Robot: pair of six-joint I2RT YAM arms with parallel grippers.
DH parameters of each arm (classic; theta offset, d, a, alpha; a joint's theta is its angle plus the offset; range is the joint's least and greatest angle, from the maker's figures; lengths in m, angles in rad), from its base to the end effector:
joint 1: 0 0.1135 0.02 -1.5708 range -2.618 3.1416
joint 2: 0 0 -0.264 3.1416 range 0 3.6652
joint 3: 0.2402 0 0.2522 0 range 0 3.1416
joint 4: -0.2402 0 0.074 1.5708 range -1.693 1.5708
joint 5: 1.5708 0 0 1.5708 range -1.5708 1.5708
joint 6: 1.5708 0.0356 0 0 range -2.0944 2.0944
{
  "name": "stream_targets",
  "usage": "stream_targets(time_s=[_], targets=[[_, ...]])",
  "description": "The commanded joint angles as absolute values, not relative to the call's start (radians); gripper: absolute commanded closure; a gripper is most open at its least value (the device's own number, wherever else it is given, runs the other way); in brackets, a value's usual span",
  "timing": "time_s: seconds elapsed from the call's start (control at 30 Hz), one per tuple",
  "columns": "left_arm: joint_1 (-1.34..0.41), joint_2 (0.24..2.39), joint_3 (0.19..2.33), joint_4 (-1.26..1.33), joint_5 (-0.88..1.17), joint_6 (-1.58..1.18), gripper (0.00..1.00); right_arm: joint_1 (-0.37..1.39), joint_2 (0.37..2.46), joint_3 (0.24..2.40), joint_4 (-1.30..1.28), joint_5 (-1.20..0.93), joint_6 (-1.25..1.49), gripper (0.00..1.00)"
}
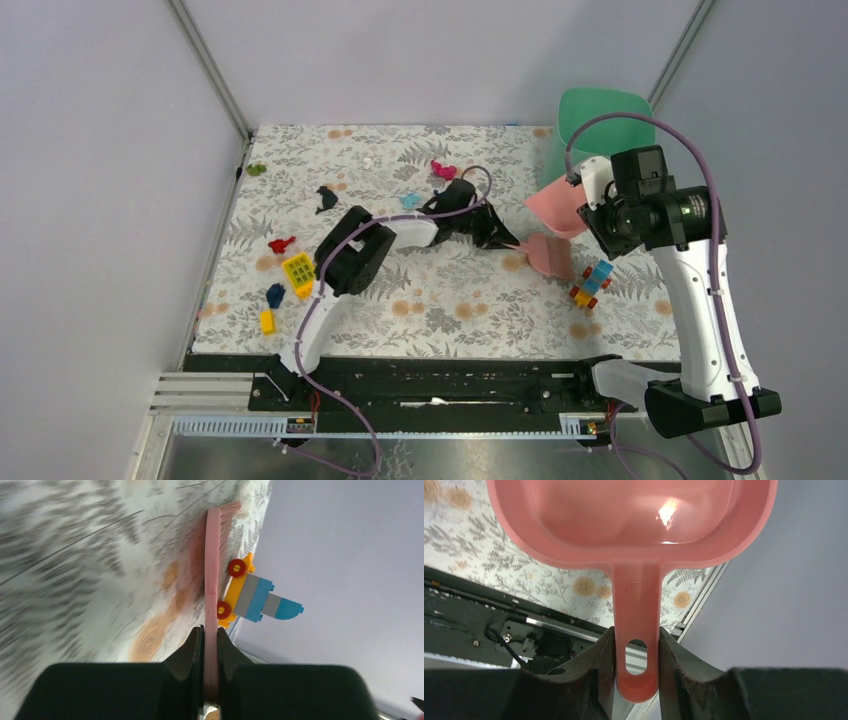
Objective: Sweep away the paper scraps from the table
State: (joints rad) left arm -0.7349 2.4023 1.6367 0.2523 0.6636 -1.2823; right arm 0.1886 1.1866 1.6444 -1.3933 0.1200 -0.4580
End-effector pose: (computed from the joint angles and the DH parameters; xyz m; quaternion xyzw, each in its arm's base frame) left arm 0.3727 -0.3664 0.1148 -0.0624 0.8304 -0.5535 0.0163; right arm 0.1768 0.0294 0.4323 -0.2835 0.9051 -0.0983 0.3013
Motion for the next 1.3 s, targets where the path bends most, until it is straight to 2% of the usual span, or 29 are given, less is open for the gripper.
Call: stream_targets(time_s=[0.0,0.27,0.43,0.63,0.8,0.9,1.07,1.27], targets=[[-0.632,2.252,1.529,0.085,0.611,-1.173,1.00,0.186,1.158,1.569,-1.398,0.057,-0.557,1.00],[-0.466,2.009,1.310,-0.206,0.595,-0.884,1.00,0.187,1.190,1.437,-1.399,0.002,-0.673,1.00],[-0.455,1.910,1.343,-0.203,0.605,-0.772,1.00,0.186,1.253,1.381,-1.448,0.007,-0.661,1.00],[-0.484,1.881,1.515,-0.295,0.620,-0.597,1.00,0.196,1.315,1.300,-1.439,-0.077,-0.621,1.00],[-0.480,1.885,1.696,-0.675,0.481,-0.324,1.00,0.259,1.364,1.254,-1.332,-0.046,-0.574,1.00],[-0.483,1.914,1.802,-0.817,0.413,-0.199,1.00,0.296,1.424,1.227,-1.289,-0.006,-0.524,1.00],[-0.528,1.949,1.930,-0.777,0.296,-0.098,1.00,0.299,1.447,1.165,-1.187,0.039,-0.442,1.00],[-0.580,2.053,2.067,-0.676,0.227,-0.115,1.00,0.300,1.386,1.069,-1.047,0.128,-0.355,1.00]])
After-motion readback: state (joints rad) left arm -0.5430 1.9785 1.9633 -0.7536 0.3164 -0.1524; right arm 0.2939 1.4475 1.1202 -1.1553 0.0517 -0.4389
